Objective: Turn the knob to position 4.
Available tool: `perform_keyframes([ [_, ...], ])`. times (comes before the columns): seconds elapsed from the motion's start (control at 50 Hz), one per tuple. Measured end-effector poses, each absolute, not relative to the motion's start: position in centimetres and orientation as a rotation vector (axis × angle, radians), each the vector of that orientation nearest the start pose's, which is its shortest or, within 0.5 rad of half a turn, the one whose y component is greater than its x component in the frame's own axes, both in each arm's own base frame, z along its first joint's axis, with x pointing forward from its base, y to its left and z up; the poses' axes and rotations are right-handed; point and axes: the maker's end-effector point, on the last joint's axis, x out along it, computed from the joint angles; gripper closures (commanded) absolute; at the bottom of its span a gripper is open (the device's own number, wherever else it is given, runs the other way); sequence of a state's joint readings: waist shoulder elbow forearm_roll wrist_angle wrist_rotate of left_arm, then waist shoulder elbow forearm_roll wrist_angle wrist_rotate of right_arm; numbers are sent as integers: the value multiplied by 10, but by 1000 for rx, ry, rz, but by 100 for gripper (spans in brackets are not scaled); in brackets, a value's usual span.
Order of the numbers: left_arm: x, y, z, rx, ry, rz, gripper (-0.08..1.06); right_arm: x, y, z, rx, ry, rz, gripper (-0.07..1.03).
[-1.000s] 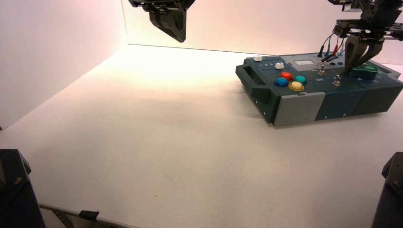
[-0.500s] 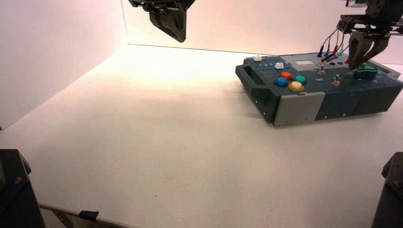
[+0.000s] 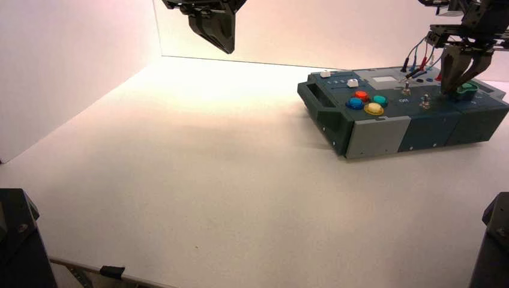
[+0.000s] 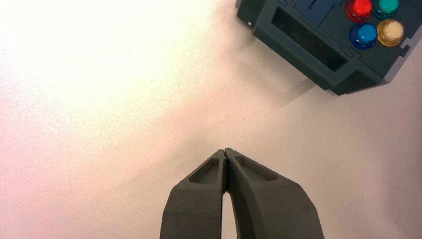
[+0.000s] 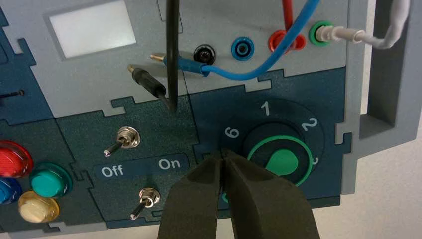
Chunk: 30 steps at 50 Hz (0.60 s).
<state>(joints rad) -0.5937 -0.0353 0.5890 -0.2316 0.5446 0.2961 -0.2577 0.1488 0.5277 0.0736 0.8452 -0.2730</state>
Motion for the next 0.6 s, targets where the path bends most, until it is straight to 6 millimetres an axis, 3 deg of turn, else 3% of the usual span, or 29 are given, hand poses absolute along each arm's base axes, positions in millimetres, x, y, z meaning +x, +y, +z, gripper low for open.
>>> perform_keyframes([
  [0.6,309,-233,116,352,1043,-695,101,334,-79,54,57,1501,5,98],
])
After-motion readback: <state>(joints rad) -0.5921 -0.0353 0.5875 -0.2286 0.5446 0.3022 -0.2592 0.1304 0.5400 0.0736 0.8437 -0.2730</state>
